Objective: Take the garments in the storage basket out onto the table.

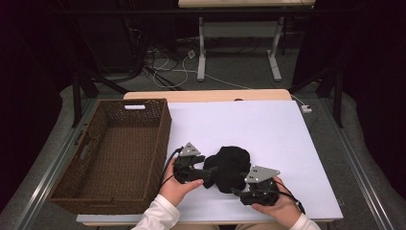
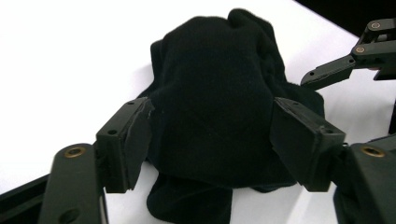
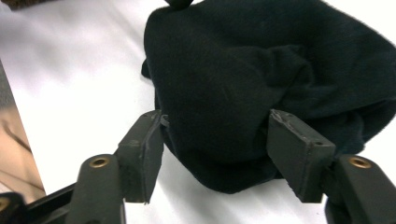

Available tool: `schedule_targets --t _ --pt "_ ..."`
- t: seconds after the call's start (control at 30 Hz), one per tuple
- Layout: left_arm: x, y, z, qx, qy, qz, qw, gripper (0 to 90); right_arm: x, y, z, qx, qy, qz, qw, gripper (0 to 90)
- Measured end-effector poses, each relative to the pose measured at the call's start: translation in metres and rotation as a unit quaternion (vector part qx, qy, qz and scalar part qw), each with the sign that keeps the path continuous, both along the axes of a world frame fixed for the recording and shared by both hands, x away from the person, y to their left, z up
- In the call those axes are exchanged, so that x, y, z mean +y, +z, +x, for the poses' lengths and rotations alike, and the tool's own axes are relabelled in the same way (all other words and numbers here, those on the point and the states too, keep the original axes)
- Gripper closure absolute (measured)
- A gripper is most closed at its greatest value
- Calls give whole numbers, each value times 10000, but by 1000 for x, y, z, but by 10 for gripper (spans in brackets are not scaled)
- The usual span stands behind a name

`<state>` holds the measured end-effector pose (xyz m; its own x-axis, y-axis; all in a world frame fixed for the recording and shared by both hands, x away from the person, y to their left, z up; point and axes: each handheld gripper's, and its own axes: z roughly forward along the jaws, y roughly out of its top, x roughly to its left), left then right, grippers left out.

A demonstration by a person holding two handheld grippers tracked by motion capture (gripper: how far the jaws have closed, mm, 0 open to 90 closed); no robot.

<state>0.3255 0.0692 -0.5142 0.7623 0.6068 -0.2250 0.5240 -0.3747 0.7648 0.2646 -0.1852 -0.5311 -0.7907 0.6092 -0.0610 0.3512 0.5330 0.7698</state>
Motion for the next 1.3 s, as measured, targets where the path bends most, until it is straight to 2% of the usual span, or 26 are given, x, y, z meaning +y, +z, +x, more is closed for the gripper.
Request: schedule_targets --t 0.1,0.17,0.23,0.27,0.33,0.37,0.43,0.47,0.53,0.63,0.73,0.8,0.9,1.0,1.17,1.2,1.23,1.3 --pt "1 1 -1 -20 5 63 10000 326 0 -2 -1 -58 -29 -13 10000 440" --pt "1 1 -2 13 40 73 10000 325 0 -2 -1 -13 -2 -47 10000 442" --pt "3 1 -2 -24 72 111 9999 325 1 -3 -1 -74 5 -203 9998 457" --pt "4 1 -3 42 55 111 9999 330 1 -3 -1 -109 -25 -232 9997 471" --pt "5 1 -3 14 65 120 9999 340 1 -2 0 19 -99 -103 9999 514" --pt "6 1 -4 -18 70 191 9998 343 0 -2 0 88 -122 -40 9999 536" --pt "6 1 -4 -56 80 225 9997 344 -1 -2 1 85 -143 7 9999 553" --pt "7 0 -5 -88 116 243 9996 344 -2 -2 2 82 -205 -8 9998 603" --pt "8 1 -5 -16 133 299 9995 347 -3 -1 2 113 -199 33 9997 649" --pt "8 1 -5 -67 171 209 9996 365 -3 -1 2 69 -177 -15 9998 737" --pt "9 1 -5 -85 207 236 9995 378 -3 0 1 70 -171 18 9998 783" --pt "10 0 -4 -95 233 242 9994 378 -3 1 2 76 -107 109 9999 808" --pt "11 2 -5 -118 256 241 9993 379 -7 7 2 109 -49 423 9990 844" --pt "13 5 -5 -181 253 262 9992 379 -13 16 1 -53 -100 655 9978 851" --pt "16 11 -6 -242 266 224 9991 379 -26 34 1 -226 -190 1288 9912 855" --pt "16 12 -6 -252 255 233 9991 379 -29 37 2 -238 -239 1387 9898 856" --pt "16 12 -6 -252 255 233 9991 383 -29 37 2 -238 -239 1387 9898 856" --pt "14 12 -7 -212 224 213 9993 387 -37 41 10 -201 -482 1646 9850 856"
